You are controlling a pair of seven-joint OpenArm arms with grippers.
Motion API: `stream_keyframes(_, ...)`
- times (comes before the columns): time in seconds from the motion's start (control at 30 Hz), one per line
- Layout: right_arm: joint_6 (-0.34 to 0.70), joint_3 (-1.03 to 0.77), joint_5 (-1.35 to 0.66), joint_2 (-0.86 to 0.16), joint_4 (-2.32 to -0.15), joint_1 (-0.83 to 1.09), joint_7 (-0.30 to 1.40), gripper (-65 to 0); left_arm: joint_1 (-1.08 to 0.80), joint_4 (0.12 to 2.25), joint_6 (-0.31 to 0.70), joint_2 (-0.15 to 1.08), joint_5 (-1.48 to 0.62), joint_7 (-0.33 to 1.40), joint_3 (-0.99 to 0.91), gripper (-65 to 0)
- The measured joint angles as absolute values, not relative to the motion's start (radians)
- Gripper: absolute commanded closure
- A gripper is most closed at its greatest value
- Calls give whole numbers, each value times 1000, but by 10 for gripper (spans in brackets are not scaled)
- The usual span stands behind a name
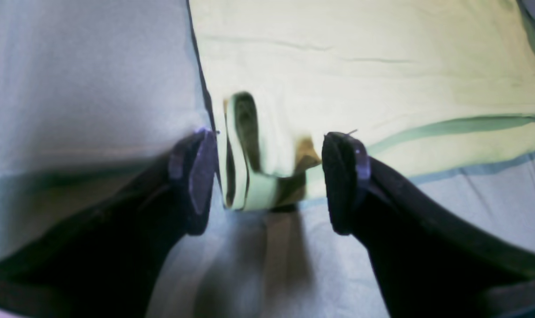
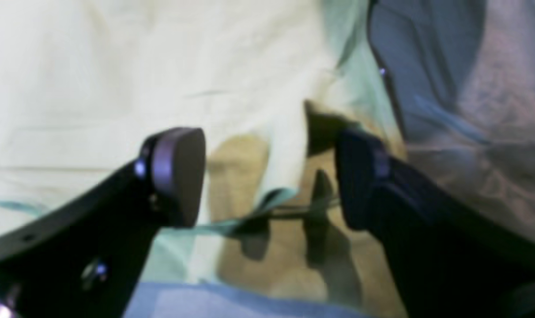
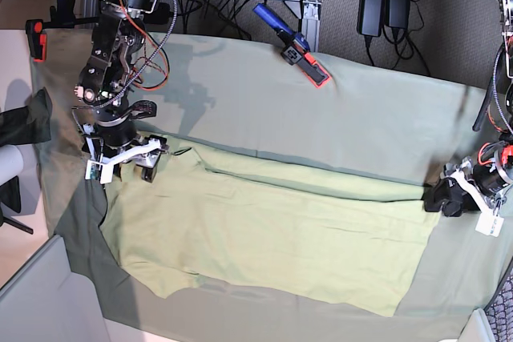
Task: Fold the T-shirt properly
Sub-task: 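Lift both held corners and fold that edge over the shirt body, then release the folded edge and regrasp the shirt's folded edge with both grippers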
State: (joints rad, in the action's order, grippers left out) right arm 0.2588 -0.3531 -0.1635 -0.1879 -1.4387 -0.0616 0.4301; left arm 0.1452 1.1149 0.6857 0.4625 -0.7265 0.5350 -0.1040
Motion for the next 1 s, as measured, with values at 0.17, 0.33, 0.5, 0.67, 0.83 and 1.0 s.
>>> stream_keyframes(0.17,259,-397,-225,-182,-1475,-54,485,-445,145,1118,686,464,-862,677,-167,-408)
stream_keyframes(0.33,258,-602,-307,-190,-1522,-30,524,-445,141,1120,685,475,-976,752,-301,-408)
stream_keyframes(0.5,258,-725,-363,-202,-1496,25,517,-445,115,1120,686,482,-994,752,-310,-408)
stream_keyframes(0.67,274,-718,-416,-199,-1422,56,505,-445,91,1120,686,480,-989,752,-307,-408)
stream_keyframes(0.83,278,-651,-422,-198,-1357,52,438,-445,74,1120,686,479,-993,748,-307,-408)
stream_keyframes(1.0,281,-564,-420,-204,-1355,51,419,-445,64,1120,686,476,-992,744,-307,-408)
